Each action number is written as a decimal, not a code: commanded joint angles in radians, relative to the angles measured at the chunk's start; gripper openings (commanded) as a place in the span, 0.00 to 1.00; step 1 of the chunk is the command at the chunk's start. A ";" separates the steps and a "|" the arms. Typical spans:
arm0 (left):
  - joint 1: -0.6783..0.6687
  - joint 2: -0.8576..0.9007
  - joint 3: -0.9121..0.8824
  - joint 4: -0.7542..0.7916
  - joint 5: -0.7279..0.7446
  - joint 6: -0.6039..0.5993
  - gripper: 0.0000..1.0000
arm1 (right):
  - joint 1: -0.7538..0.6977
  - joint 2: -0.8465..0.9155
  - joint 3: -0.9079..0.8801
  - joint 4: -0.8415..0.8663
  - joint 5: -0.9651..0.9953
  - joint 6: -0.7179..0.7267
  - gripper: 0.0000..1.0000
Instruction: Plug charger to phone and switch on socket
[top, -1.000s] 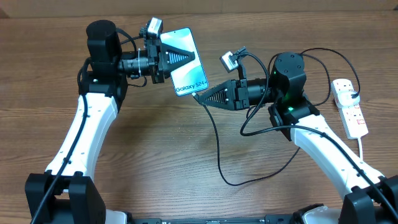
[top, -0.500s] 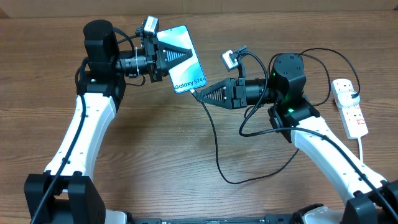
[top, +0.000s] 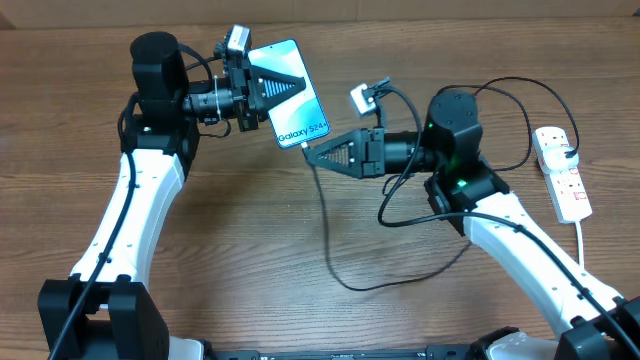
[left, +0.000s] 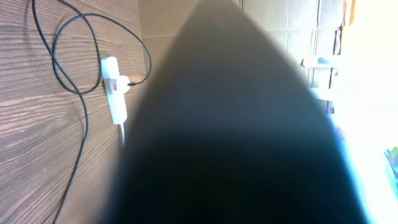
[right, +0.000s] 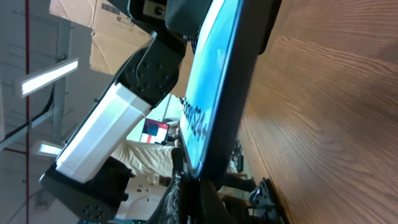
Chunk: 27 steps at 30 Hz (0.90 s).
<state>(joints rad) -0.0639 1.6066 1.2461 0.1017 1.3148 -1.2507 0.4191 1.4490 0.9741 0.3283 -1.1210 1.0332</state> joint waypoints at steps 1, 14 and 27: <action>-0.020 -0.011 0.012 0.003 0.070 0.017 0.04 | 0.007 -0.024 0.009 0.007 0.141 -0.013 0.04; -0.019 -0.011 0.012 0.004 0.068 0.036 0.04 | -0.001 -0.024 0.009 -0.034 0.123 -0.018 0.04; -0.019 -0.011 0.012 0.004 0.043 0.039 0.04 | -0.035 -0.024 0.009 -0.047 0.032 -0.039 0.04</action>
<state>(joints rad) -0.0753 1.6066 1.2461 0.1017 1.3239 -1.2358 0.4053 1.4425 0.9741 0.2638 -1.0710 1.0004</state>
